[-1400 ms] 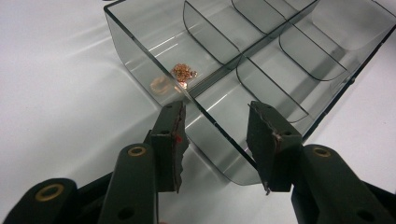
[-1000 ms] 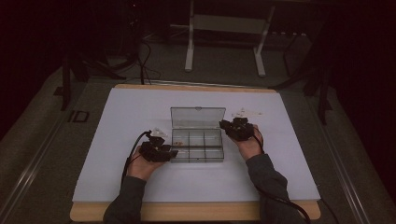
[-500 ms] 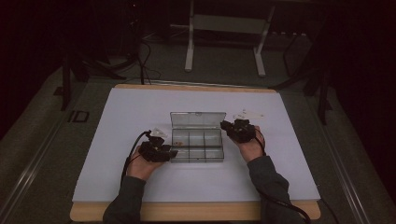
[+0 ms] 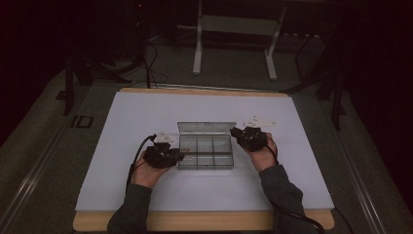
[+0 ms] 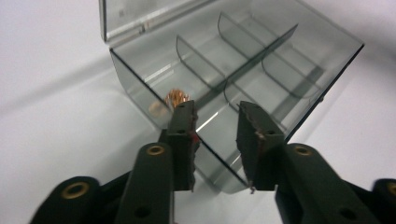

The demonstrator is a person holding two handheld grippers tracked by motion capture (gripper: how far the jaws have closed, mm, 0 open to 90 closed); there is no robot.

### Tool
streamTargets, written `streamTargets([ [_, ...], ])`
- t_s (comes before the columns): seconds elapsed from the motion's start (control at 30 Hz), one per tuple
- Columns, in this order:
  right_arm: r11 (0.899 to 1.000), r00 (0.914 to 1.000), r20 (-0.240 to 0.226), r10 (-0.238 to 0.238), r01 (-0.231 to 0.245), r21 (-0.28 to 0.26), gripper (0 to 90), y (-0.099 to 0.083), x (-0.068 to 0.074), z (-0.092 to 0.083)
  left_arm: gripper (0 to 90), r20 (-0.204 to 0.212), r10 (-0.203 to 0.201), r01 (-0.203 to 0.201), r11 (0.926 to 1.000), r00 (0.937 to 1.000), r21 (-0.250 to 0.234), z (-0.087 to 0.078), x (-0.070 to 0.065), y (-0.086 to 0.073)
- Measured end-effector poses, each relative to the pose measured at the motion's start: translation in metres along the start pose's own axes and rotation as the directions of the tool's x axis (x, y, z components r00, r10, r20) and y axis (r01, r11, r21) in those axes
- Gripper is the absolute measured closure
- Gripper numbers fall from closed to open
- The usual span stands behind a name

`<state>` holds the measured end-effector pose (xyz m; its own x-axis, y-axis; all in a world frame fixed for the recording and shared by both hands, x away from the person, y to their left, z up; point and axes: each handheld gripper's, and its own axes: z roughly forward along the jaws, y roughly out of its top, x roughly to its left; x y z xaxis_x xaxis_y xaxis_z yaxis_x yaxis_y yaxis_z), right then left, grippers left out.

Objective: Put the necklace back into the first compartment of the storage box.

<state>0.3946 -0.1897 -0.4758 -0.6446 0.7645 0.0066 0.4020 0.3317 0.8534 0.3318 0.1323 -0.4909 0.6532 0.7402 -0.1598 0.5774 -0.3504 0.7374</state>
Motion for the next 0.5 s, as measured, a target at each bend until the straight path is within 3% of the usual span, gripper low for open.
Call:
streamTargets([
  [0.2, 1.0, 1.0, -0.004, -0.001, 0.001, -0.004, 82.8, -0.002, 0.002, -0.004, 76.1, -0.017, -0.026, 0.025, 0.997, 0.9995, -0.073, -0.009, -0.002, 0.003],
  [0.3, 1.0, 1.0, -0.009, 0.0, 0.0, -0.008, 82.1, -0.003, 0.003, -0.005, 77.7, -0.034, -0.019, 0.016, 0.9941, 0.9992, -0.107, -0.015, -0.005, 0.006],
  [0.4, 1.0, 1.0, -0.008, -0.003, 0.003, -0.011, 82.0, -0.005, 0.003, -0.006, 82.4, -0.056, -0.024, 0.014, 0.9848, 0.9981, -0.173, -0.022, -0.009, 0.009],
  [0.5, 1.0, 1.0, -0.009, -0.002, 0.002, -0.01, 82.0, -0.005, 0.004, -0.006, 87.6, -0.062, -0.037, 0.024, 0.9797, 0.9974, -0.199, -0.025, -0.01, 0.01],
])
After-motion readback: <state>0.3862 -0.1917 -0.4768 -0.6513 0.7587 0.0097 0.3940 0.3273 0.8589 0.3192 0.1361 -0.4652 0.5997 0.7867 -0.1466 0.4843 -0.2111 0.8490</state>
